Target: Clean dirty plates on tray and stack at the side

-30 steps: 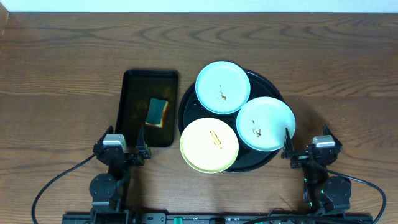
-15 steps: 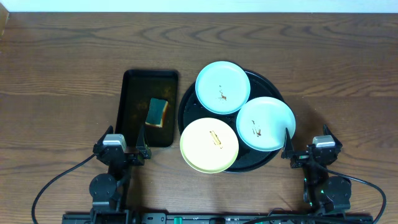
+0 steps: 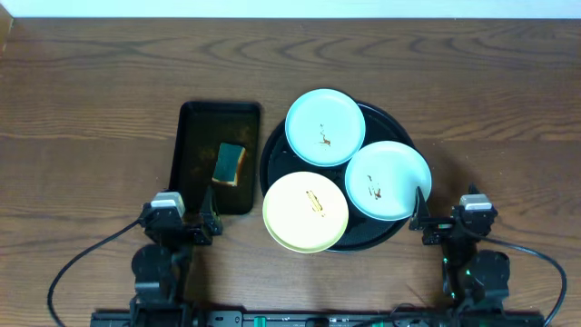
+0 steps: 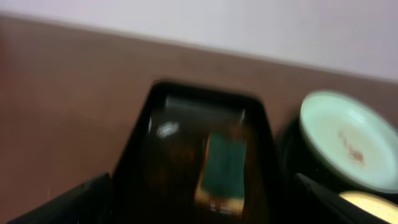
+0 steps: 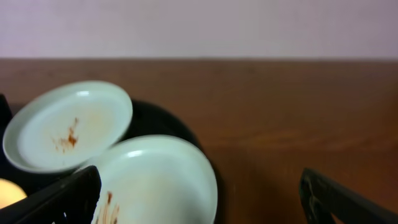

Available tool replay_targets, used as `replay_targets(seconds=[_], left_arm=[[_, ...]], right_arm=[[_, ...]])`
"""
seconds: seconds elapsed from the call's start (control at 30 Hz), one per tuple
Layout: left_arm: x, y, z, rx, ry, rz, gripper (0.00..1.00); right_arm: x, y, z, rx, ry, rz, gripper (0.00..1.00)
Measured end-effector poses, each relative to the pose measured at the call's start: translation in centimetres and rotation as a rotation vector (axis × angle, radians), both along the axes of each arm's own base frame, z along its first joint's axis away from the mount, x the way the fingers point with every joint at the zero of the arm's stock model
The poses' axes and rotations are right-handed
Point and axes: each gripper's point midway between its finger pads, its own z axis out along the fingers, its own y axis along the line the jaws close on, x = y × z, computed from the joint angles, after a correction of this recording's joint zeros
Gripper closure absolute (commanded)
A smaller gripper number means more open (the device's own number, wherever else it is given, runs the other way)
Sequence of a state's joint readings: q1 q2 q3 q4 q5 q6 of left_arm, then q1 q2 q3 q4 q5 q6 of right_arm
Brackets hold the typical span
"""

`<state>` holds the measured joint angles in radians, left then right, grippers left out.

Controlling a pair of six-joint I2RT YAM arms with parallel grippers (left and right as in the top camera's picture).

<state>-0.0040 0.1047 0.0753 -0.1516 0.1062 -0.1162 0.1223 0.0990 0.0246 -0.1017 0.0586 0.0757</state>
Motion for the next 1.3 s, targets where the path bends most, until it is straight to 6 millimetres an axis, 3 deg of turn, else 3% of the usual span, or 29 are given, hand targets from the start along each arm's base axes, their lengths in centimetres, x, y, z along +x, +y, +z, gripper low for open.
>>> replay_targets(seconds=[0.1,0.37,0.6,0.8,0.97,1.3], left_arm=[[-0.3,-0.1,-1.1,-0.012,0.114,0.001,0.11],[0.7,-1.2,1.9,-0.045,0.335,-0.055,0.11],[1.5,-2.0,2.3,-0.081,0.656,-0.09,0.1],[1.7,-2.2,1.6,-0.096,0.82,-0.093,0.1],[1.9,-2.3,0.8,-0.101,0.849,-0.097,0.11],[6.0,-2.6,2.1,-0.076,0.76,-0.138,0.11]], right_arm=[[0.0,-0.1,-0.3,0.031,0.06,-0.013,0.01],[-0.1,-0.1,0.5,0.072,0.266,-0.04,0.01],[-0.1,-0.1,1.4,0.052,0.469,-0.053,0.01],[0.5,0.3,2.4,0.056,0.499,-0.036,0.01],[0.4,0.5,2.3,0.06,0.505,-0.025,0.01],[0.5,0.7,2.4,0.065,0.504,-0.014,0.01]])
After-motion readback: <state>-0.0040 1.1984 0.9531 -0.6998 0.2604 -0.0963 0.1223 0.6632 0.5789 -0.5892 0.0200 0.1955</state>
